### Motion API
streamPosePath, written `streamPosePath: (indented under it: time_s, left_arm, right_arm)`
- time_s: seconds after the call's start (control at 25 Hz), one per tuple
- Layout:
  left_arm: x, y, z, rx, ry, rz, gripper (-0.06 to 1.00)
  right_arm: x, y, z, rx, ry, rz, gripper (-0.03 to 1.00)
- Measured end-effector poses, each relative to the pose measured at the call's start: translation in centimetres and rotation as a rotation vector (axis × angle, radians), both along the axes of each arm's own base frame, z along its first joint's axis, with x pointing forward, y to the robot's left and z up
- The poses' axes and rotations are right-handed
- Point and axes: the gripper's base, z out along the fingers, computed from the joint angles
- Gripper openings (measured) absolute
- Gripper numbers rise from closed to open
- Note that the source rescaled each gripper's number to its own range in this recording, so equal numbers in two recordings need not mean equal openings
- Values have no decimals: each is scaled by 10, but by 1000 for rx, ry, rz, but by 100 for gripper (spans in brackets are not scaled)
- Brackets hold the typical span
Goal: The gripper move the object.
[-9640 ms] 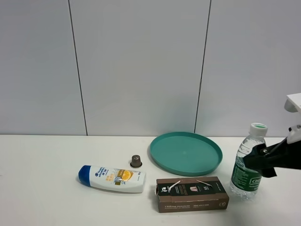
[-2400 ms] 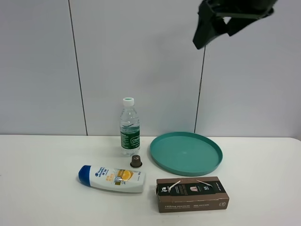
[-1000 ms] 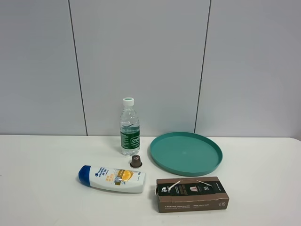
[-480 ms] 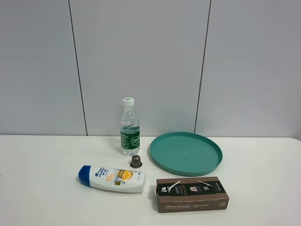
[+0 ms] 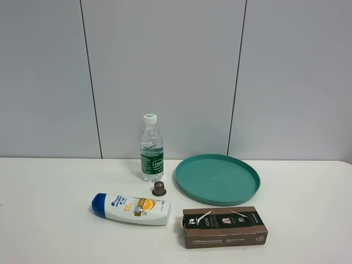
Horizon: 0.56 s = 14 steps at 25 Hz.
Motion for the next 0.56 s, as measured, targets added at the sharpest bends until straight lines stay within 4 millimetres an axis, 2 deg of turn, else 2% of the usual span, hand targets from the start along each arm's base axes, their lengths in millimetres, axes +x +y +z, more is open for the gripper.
streamPosePath:
  time_s: [0.56]
  left_arm:
    - [0, 0, 0, 0, 0, 0, 100]
  right_arm:
    - [0, 0, 0, 0, 0, -1, 59]
